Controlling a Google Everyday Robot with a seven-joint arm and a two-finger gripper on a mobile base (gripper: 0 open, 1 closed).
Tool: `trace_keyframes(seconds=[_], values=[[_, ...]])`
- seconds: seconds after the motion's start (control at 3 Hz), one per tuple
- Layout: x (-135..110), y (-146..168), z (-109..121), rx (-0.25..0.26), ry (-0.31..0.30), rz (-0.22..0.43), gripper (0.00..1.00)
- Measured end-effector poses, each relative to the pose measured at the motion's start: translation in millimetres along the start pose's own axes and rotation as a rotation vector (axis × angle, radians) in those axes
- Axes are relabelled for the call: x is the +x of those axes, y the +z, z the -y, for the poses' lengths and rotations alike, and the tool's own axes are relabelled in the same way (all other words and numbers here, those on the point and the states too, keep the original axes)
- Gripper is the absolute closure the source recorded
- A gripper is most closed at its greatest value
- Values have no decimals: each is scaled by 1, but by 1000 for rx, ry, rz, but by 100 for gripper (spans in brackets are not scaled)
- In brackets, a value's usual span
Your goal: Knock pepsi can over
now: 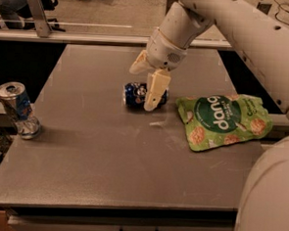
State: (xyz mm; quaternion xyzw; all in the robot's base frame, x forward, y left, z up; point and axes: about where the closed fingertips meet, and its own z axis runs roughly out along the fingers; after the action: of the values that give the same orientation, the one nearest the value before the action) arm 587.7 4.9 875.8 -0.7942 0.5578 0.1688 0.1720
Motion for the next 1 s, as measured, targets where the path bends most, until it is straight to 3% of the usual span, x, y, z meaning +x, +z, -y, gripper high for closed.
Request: trace_keyframes(seconds=[0.33, 0.67, 1.0], values=[[-4, -3, -1, 1, 15, 43, 0], [11, -23, 9, 58, 96, 123, 0], [44, -68, 24, 206, 224, 251, 0]])
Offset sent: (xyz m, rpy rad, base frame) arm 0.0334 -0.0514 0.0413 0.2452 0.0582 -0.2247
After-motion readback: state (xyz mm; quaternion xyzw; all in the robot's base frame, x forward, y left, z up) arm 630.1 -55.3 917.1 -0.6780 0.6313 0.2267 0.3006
